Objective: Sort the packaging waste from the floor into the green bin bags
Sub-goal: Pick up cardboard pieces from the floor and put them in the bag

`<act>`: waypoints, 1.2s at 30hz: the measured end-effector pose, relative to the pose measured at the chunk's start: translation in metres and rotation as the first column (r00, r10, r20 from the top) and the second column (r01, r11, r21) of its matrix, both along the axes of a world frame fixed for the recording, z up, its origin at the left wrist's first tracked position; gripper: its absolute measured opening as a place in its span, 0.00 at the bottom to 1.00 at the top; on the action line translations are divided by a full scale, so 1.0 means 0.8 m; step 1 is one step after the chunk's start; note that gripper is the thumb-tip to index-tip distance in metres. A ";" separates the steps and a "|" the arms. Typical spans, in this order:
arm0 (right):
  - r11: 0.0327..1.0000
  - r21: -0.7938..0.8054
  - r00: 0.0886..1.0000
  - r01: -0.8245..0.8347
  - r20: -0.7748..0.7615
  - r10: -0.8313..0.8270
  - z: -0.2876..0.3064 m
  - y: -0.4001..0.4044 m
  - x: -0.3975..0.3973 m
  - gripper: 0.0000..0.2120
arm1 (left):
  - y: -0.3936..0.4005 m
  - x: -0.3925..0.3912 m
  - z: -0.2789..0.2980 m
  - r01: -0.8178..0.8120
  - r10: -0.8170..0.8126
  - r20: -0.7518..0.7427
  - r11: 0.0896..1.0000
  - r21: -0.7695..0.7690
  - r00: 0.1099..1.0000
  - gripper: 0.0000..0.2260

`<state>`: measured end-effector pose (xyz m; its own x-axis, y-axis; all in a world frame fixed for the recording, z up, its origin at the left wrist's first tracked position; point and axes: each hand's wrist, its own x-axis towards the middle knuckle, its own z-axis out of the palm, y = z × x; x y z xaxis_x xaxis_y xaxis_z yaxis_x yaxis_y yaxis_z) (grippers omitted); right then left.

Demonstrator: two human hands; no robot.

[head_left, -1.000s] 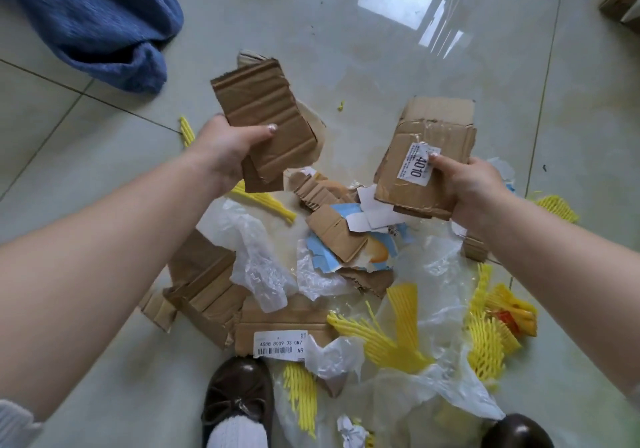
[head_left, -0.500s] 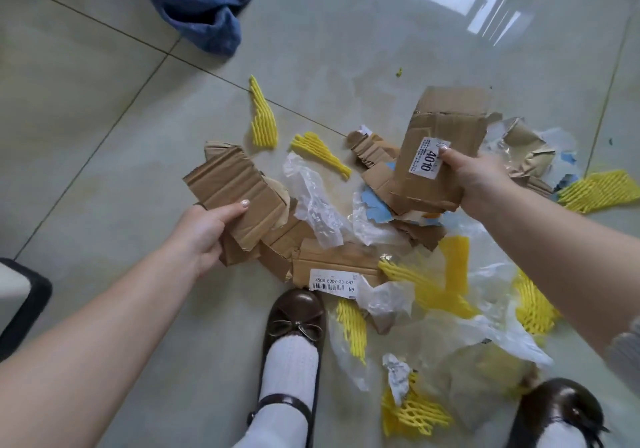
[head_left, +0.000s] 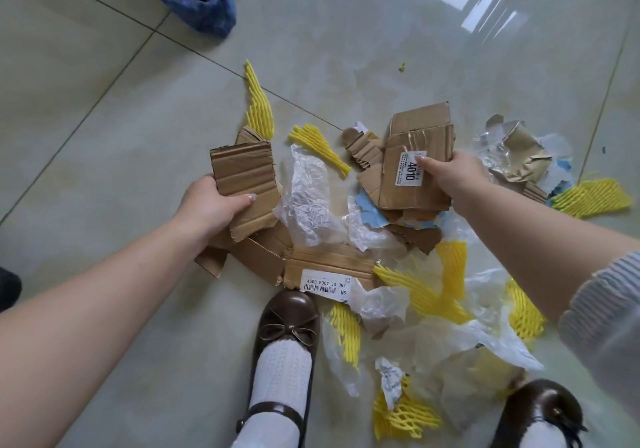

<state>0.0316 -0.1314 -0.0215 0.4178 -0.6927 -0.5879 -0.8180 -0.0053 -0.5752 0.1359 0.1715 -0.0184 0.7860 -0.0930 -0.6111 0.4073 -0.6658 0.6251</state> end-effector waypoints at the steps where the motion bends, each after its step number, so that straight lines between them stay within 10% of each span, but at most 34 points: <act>1: 1.000 0.006 1.000 0.001 -0.007 -0.001 0.000 0.000 0.000 0.16 | 0.002 0.001 0.002 -0.004 0.004 -0.003 1.000 -0.005 1.000 0.18; 14: 0.992 0.101 0.994 -0.080 -0.060 0.086 0.017 -0.001 -0.005 0.17 | 0.042 0.024 0.031 -0.255 0.251 -0.045 0.941 -0.224 0.967 0.29; 36: 0.997 -0.038 0.958 0.070 0.282 -0.056 0.127 0.008 -0.068 0.13 | -0.014 -0.028 0.117 -0.447 0.345 -0.286 0.655 -0.609 0.894 0.07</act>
